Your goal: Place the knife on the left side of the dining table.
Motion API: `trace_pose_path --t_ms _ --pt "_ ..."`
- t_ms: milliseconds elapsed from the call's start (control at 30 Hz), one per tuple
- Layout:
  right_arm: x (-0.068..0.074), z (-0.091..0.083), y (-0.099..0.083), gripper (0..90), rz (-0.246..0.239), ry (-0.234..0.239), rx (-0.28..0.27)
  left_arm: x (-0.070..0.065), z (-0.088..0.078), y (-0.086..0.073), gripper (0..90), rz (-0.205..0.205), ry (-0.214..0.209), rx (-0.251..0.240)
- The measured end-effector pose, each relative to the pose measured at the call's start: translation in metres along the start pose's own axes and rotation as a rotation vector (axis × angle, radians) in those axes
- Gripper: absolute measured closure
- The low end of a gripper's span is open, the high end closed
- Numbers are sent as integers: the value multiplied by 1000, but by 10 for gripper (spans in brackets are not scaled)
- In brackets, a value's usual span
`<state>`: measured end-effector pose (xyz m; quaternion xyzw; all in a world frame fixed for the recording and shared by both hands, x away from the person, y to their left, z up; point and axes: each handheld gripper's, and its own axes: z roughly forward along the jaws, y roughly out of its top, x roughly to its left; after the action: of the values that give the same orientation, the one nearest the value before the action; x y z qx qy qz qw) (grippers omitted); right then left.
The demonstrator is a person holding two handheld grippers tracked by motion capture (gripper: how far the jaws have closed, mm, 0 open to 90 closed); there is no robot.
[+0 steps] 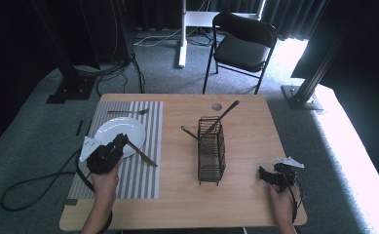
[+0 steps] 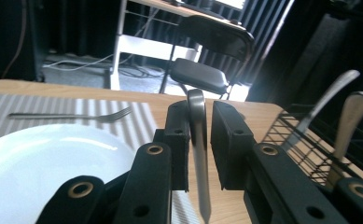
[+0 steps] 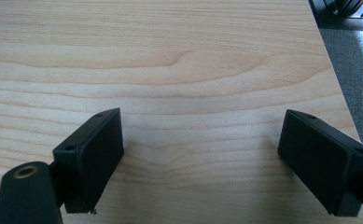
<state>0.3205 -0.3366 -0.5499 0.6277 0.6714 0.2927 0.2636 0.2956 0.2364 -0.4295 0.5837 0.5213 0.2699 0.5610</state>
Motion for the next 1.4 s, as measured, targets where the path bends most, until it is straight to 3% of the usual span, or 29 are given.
trace_pose_path --t_ms 100,133,300,367,467,567,867,1033,1100,1133,1400 --pt "0 0 0 136 0 0 0 8 -2 -2 753 -32 13 2" --pt "0 0 0 135 0 0 0 17 -5 -6 736 -51 31 5" --pt "0 0 0 135 1 0 0 28 -9 -13 720 -58 65 4" --pt "0 0 0 136 1 0 0 38 -12 -19 720 -89 93 12" --pt "0 0 0 136 1 0 -1 44 -13 -24 717 -91 115 16" --pt "0 0 0 136 1 0 -1 57 -13 -32 711 -135 124 23" --pt "0 0 0 136 0 0 0 74 -17 -44 674 -166 136 31" --pt "0 0 0 136 1 0 -1 87 -17 -54 660 -214 143 51" --pt "0 0 0 136 0 0 0 89 -17 -55 647 -216 150 55" --pt "0 0 0 136 1 0 0 94 -17 -59 645 -239 150 67" --pt "0 0 0 136 0 0 -1 107 -14 -68 609 -288 163 129"
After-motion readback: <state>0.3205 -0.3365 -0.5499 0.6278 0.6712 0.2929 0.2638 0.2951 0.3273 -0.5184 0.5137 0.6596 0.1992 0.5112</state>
